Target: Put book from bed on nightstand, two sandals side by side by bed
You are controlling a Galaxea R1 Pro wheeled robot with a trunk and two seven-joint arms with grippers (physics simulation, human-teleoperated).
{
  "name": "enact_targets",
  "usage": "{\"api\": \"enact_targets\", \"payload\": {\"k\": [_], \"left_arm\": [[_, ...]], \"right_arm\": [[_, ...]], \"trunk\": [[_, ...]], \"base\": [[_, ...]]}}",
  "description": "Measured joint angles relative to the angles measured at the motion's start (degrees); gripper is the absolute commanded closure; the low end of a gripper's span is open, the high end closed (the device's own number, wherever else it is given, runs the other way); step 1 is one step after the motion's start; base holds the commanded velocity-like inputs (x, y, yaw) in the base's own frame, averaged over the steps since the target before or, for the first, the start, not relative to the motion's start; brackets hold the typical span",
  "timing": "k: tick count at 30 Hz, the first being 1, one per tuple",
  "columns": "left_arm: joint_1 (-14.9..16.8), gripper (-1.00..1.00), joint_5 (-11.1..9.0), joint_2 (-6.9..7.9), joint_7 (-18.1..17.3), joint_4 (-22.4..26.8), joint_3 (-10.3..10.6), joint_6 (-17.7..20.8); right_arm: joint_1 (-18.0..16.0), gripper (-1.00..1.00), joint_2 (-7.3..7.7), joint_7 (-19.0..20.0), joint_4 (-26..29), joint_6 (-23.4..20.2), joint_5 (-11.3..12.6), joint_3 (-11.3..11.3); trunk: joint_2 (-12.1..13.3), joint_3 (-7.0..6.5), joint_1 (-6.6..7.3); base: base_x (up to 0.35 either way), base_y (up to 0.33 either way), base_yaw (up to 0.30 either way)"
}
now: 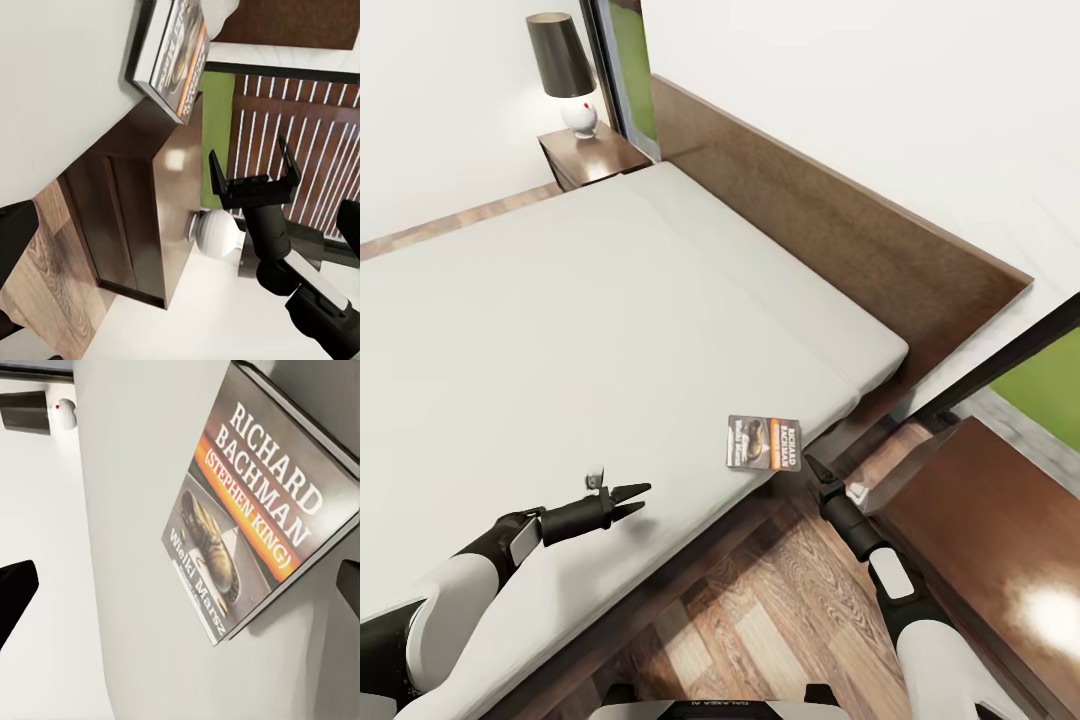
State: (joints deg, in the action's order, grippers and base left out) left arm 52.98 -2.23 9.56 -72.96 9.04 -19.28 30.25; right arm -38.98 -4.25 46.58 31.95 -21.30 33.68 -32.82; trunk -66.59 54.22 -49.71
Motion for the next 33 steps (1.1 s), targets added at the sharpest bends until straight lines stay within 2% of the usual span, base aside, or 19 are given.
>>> {"api": "enact_targets", "payload": {"k": [14,33], "left_arm": [[0.0,-1.0,0.0,0.0,-0.02,-0.05,0.01,-0.01],[0.0,-1.0,0.08,0.0,-0.02,-0.01,0.02,0.0]], "right_arm": [[0.0,-1.0,0.07,0.04,0.1,-0.01,0.08,0.0],[0.0,-1.0,0.08,0.04,0.11,-0.01,0.17,0.0]], "trunk": [[0.0,0.0,0.0],[-7.61,3.41,-4.17]], "base": [[0.002,-0.001,0.0],[0.0,0.0,0.0]]}}
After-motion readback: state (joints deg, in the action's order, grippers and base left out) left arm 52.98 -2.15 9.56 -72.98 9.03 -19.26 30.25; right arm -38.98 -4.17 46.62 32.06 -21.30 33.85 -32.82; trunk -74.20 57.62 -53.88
